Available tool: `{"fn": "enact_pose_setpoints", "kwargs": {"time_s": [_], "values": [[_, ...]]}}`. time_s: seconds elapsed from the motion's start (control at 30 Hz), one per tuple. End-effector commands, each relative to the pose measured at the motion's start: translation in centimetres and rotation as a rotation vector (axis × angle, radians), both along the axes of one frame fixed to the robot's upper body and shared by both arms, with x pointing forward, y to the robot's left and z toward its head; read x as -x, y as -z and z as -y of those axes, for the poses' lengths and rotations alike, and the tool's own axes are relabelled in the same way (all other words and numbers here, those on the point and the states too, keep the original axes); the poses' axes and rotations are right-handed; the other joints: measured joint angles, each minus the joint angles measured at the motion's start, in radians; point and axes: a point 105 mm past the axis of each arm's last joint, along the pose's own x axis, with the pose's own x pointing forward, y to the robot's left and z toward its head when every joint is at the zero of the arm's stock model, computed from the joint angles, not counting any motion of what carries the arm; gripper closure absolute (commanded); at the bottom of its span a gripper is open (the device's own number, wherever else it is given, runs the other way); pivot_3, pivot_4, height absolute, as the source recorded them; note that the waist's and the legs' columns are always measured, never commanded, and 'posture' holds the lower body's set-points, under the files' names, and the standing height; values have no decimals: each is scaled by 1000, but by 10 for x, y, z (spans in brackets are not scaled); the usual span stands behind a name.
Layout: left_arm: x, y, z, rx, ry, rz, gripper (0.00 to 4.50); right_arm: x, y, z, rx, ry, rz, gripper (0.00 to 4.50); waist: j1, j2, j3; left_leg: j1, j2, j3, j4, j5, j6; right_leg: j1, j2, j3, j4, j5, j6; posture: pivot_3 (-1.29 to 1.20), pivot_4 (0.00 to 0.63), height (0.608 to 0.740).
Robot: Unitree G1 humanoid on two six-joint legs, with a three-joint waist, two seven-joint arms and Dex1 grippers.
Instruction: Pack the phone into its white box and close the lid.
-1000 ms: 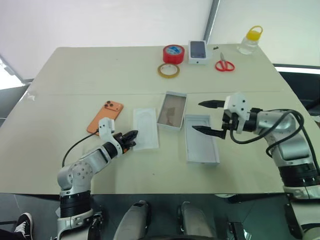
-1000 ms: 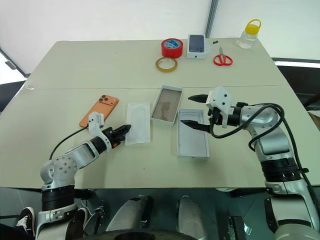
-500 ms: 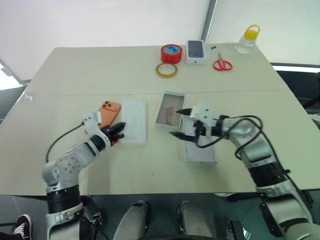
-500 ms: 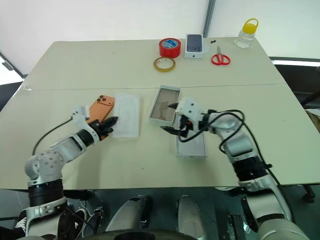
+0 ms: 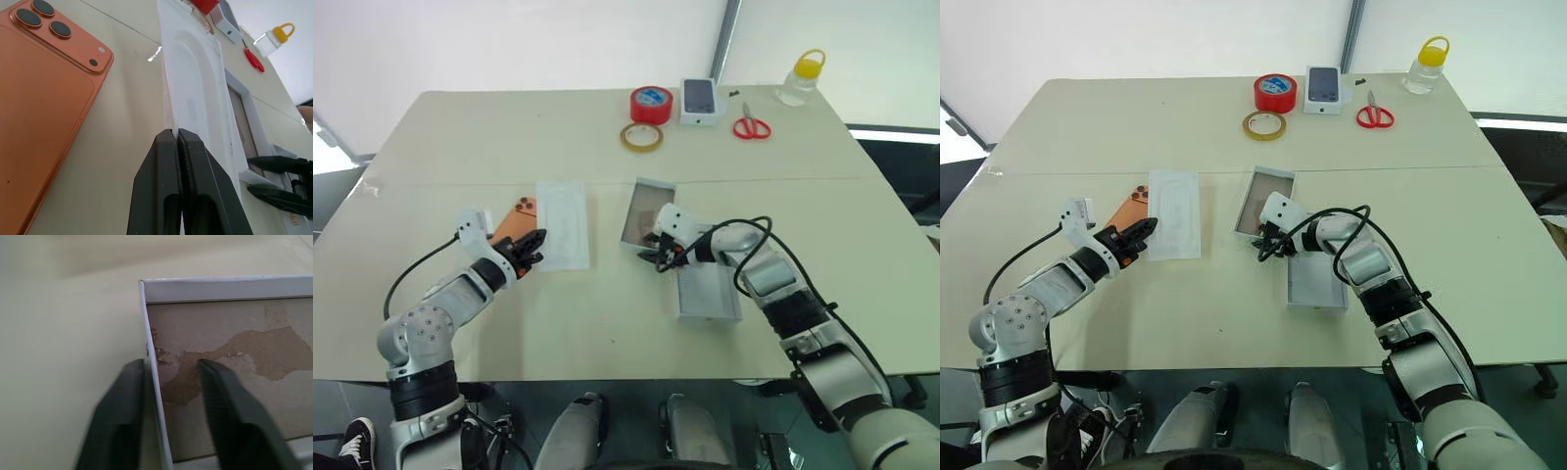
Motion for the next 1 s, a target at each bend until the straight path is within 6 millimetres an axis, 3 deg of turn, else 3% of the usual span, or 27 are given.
{"fn": "enact_pose_setpoints", "kwargs": {"time_s": [0.03,0.23,0.43,0.6,0.7,0.87,1.0], "values": [[1,-14,-2,0,-10,57,4500,8,-6,-7,-32,-59,-11,4439,1,0,0,0,0,0,0,0,0,0,0,0,0,0,0,0,150,740],[-3,-31,4,54,12,90,4500,35,-19,-28,-87,-225,34,4439,0,0,0,0,0,0,0,0,0,0,0,0,0,0,0,0,150,740],[-9,-48,17,99,50,115,4500,66,-3,-45,-79,-330,18,4439,-1,0,0,0,0,-1,0,0,0,0,0,0,0,0,0,0,150,740],[-7,-43,25,94,80,90,4500,68,3,-48,-69,-327,24,4439,1,0,0,0,0,-1,0,0,-1,0,0,0,0,0,0,0,150,740],[-4,-32,33,81,96,55,4500,60,-2,-46,-61,-300,55,3627,1,0,0,0,0,-1,0,0,-1,0,0,0,0,0,0,0,150,740],[0,-20,41,61,105,25,4500,53,-22,-32,-117,-250,37,1082,2,0,0,0,0,-1,0,0,-1,0,0,0,0,0,0,0,150,740],[2,-13,52,61,117,19,4500,49,-33,7,-100,-202,22,1082,6,0,0,0,0,-1,0,0,0,1,0,0,-1,0,0,0,150,740]]}}
